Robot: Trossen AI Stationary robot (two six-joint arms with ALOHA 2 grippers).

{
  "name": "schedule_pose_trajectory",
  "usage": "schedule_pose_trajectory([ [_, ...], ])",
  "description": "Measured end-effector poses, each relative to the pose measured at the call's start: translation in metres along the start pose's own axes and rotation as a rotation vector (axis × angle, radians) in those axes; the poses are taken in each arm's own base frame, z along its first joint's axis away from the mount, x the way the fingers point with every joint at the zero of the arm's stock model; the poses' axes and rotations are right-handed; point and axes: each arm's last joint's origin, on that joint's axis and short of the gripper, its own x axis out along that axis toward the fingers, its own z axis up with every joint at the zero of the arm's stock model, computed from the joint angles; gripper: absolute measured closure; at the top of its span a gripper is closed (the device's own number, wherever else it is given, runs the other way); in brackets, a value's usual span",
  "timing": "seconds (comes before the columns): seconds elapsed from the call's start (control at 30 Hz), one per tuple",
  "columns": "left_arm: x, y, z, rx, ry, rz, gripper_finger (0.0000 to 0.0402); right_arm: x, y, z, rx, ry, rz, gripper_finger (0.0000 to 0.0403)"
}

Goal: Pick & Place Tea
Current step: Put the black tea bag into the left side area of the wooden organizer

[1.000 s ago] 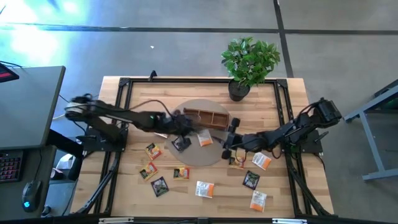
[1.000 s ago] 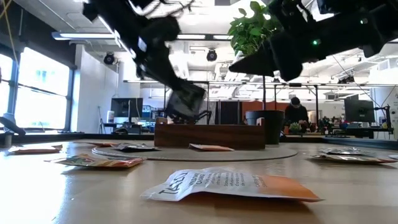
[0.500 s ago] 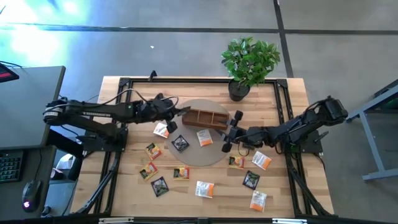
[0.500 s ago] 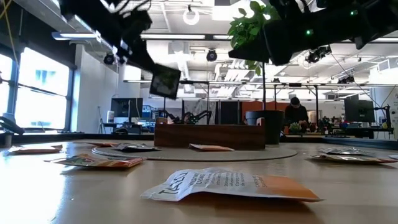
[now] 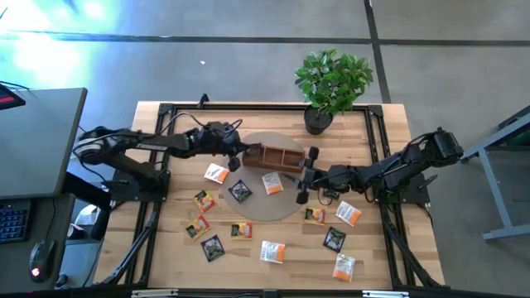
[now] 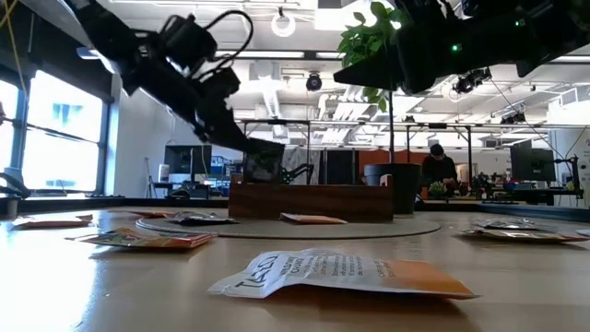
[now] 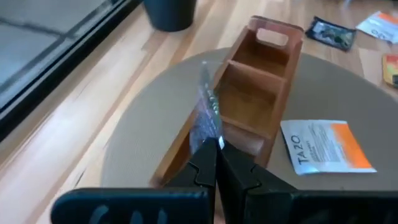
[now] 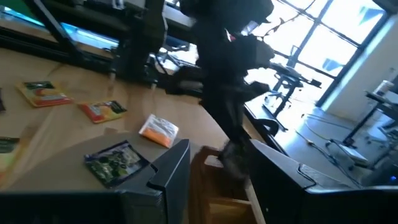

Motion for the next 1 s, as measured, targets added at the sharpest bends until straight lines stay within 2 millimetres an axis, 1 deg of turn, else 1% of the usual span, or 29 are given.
schedule_pose_trajectory([
  [0.1,0.009,0.0,-0.004,0.047,0.0,-0.002,0.0401,0.0,0.0,0.0,0.0,-0.006,0.017,0.0247],
  [0.23,0.015,0.002,-0.012,0.056,0.051,0.061,0.0401,0.0,0.0,0.0,-0.001,-0.006,0.017,0.0251],
  [0.43,0.017,0.004,-0.014,0.054,0.064,0.117,0.0401,0.0,0.0,0.0,-0.001,-0.006,0.017,0.0257],
  [0.63,0.016,0.004,-0.015,0.02,0.071,0.12,0.0396,0.0,0.0,0.0,-0.001,-0.006,0.017,0.0257],
  [0.7,0.016,0.004,-0.015,0.009,0.075,0.122,0.0382,0.0,0.0,0.0,-0.001,-0.006,0.017,0.0256],
  [0.77,0.016,0.004,-0.015,-0.004,0.079,0.143,0.0359,0.0,0.001,0.0,-0.001,-0.006,0.018,0.0257],
  [0.87,0.016,0.006,-0.015,-0.019,0.078,0.194,0.0316,0.0,0.0,0.0,-0.001,-0.006,0.018,0.0258],
  [1.0,0.016,0.006,-0.015,-0.019,0.079,0.212,0.0257,0.0,0.0,0.0,0.001,-0.006,0.018,0.0256],
])
